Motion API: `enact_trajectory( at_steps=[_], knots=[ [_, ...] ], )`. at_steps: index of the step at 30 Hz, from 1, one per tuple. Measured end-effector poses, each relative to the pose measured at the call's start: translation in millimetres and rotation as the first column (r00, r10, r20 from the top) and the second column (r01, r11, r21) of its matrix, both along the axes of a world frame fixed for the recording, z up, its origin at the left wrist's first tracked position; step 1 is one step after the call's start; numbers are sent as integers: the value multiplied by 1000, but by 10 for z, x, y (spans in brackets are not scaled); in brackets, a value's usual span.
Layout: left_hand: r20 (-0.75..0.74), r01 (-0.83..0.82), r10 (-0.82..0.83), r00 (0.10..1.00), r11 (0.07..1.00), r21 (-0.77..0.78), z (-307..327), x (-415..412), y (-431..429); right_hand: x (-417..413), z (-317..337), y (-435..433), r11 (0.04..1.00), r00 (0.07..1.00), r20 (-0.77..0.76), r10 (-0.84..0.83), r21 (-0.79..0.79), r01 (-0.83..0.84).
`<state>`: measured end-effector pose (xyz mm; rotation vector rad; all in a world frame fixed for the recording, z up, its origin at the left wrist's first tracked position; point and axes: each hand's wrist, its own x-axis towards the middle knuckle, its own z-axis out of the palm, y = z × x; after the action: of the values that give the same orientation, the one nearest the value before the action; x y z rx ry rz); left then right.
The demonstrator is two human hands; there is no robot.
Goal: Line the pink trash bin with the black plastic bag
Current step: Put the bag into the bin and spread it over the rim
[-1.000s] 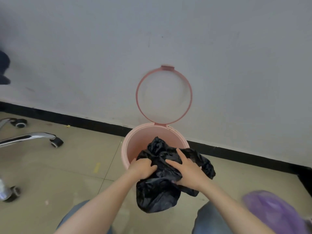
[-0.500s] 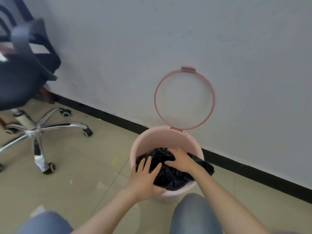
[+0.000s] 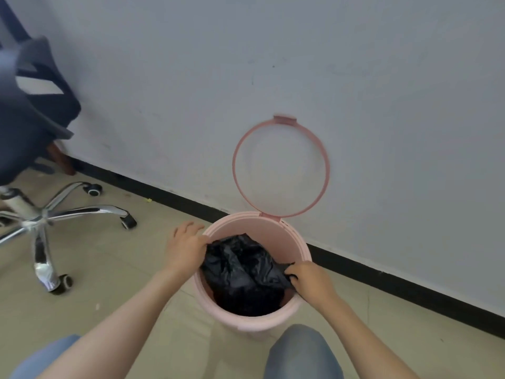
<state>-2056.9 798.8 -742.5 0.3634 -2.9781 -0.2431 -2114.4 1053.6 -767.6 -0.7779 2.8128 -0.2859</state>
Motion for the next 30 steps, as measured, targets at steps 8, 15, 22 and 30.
enact_trajectory(
  at_steps=[8,15,22,30],
  knots=[
    [32,255,-253,967,964,-78,-167,166,402,-81,-233,-504,973,945,242,-220,-16,230],
    [406,314,-310,860,948,59,-436,133,542,-205,142,-330,721,785,482,-389,-371,586],
    [276,266,-282,919,959,94,-475,69,551,-150,353,-329,499,641,685,-345,-445,744],
    [-231,395,-399,887,916,-67,-229,32,-134,-278,372,-97,-73,426,826,-370,-483,873]
  ],
)
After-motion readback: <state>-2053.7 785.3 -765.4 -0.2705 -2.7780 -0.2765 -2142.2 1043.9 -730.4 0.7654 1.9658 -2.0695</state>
